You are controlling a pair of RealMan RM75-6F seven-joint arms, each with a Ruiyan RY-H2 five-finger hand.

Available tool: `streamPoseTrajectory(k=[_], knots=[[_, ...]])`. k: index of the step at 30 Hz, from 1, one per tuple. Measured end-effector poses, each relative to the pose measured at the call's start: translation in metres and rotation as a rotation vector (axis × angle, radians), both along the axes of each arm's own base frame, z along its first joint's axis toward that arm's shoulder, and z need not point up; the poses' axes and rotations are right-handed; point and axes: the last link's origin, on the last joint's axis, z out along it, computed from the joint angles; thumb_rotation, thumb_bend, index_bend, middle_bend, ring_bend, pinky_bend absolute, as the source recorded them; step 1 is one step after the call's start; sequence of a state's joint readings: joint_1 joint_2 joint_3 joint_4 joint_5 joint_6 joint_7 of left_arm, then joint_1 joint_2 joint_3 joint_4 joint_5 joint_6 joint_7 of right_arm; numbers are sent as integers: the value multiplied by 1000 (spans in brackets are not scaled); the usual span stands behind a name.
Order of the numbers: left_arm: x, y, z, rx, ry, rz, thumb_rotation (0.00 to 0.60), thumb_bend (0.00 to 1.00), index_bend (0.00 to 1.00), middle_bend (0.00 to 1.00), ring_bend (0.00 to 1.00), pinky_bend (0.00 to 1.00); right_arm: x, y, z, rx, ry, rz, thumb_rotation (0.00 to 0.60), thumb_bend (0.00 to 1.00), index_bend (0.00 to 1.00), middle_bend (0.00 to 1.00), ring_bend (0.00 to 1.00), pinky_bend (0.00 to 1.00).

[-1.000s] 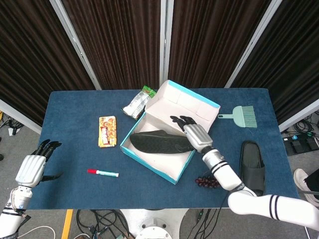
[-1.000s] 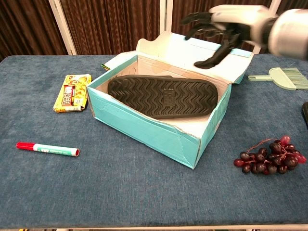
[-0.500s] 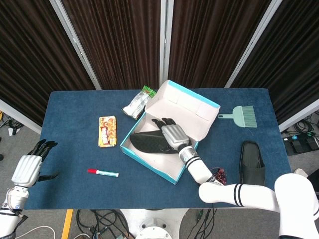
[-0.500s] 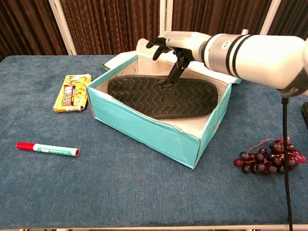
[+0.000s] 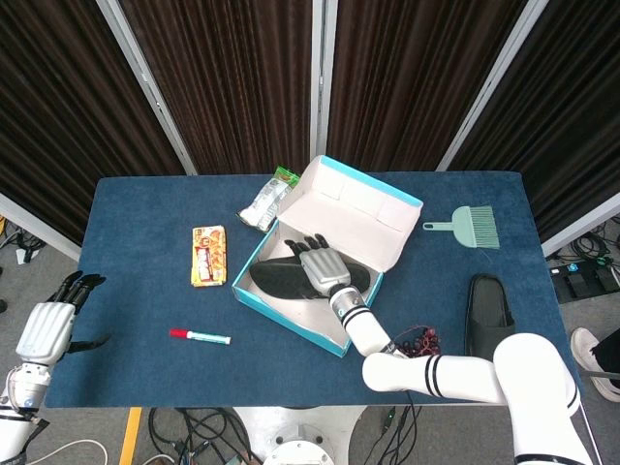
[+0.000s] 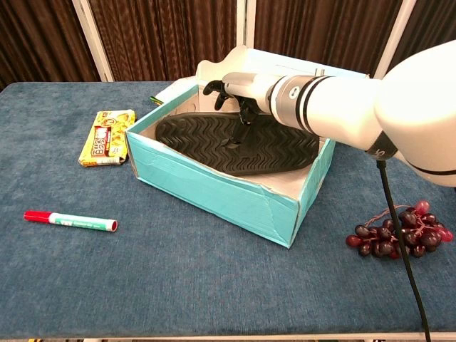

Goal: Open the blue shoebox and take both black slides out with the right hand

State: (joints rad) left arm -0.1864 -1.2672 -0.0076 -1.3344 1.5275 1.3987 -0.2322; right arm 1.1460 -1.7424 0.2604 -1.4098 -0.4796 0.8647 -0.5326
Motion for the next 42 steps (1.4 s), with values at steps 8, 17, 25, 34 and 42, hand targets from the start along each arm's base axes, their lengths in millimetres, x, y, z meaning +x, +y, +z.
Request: streamPoseTrajectory(k=[8, 17, 25, 34, 42], knots=[[-2, -1, 1, 3, -3, 5, 600, 109, 147, 138, 61, 346, 0, 2, 4, -89, 23, 72, 600, 236, 153, 221, 24, 45], [-3, -1, 1, 2, -5, 4, 600, 110, 147, 138, 61, 347, 5, 8, -1, -77, -5, 106, 600, 282, 163, 233, 35, 117], [-5, -2, 3, 6, -5, 10, 600, 110, 147, 138, 62, 346, 5, 8, -10, -53, 0, 89, 600, 309, 171, 240, 46, 154], [-6, -1, 3, 3, -7, 14, 600, 110, 147, 138, 61, 347, 5, 4, -18, -60, 10, 77, 600, 305, 172, 234, 48, 130], [-8, -1, 4, 3, -6, 19, 600, 110, 147, 138, 61, 347, 5, 1, -16, -89, -5, 70, 600, 301, 172, 211, 24, 101]])
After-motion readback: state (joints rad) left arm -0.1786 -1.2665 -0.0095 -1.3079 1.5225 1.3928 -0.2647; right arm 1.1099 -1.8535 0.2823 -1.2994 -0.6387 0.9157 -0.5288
